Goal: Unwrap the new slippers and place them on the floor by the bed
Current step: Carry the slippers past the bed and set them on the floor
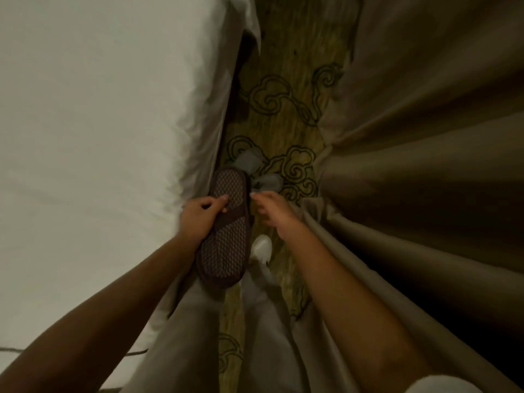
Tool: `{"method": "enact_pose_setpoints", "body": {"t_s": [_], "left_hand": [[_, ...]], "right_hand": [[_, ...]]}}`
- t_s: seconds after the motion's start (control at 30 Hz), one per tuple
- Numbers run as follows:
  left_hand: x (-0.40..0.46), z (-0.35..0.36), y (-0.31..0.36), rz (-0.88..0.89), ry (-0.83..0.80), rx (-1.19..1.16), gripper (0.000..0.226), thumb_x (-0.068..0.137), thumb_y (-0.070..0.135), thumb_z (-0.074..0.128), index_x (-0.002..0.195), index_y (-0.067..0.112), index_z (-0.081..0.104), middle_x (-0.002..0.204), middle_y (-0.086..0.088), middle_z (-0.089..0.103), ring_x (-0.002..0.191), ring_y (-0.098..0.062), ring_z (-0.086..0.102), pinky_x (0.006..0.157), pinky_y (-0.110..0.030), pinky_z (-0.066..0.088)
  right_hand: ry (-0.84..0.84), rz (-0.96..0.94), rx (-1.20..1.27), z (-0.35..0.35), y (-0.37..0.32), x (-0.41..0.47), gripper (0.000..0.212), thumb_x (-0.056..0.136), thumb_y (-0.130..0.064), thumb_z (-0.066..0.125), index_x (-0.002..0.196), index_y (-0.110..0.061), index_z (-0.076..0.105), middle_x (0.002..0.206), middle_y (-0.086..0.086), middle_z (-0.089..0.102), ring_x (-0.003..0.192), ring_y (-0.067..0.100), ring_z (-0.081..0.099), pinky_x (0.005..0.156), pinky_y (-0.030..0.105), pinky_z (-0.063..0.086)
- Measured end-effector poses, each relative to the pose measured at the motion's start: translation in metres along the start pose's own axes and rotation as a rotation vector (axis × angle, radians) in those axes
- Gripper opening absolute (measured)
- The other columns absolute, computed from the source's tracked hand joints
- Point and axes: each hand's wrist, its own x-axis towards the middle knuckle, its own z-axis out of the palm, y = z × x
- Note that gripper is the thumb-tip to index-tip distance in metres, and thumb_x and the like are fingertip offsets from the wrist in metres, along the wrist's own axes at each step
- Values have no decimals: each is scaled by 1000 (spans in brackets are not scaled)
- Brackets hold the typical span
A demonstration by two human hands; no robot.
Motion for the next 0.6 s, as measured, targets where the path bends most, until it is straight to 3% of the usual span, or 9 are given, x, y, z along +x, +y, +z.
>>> {"method": "enact_pose_setpoints", "body": {"t_s": [0.1,0.23,0.33,0.47,0.6], "left_hand": [[-44,-25,53,71,-44,-27,33,88,49,70,62,31,76,63,6,74,57,-1,67,55,-15,50],[-99,-55,112,144,-133,-74,32,86,52,72,72,23,78,78,-2,78,79,-21,75,78,-43,60],[-131,-77,141,252,-233,-101,9,86,40,76,93,34,77,101,8,76,97,-10,72,95,-43,58],[-182,-104,168,350,-239,-152,54,79,48,81,127,48,59,129,11,64,110,-4,67,97,-34,57],[-249,-132,166,387,-86,-216,74,84,44,78,146,50,37,126,5,63,108,-9,69,85,-25,60]], "right_hand": [[-45,-5,47,8,-27,-63,49,90,-41,72,130,-14,64,133,9,67,121,27,64,104,44,52],[-76,-145,140,17,-54,-137,26,79,-43,78,99,-27,77,104,-2,81,95,16,77,87,37,60],[-8,-258,230,21,-68,-181,53,65,-48,81,109,-20,77,105,4,81,97,22,77,87,41,62],[-69,-369,303,29,-85,-232,33,70,-42,82,98,-24,80,103,7,81,95,26,78,74,37,63],[-197,-474,185,52,-91,-292,25,74,-48,80,97,-39,80,104,-1,81,93,21,79,72,36,63]]}}
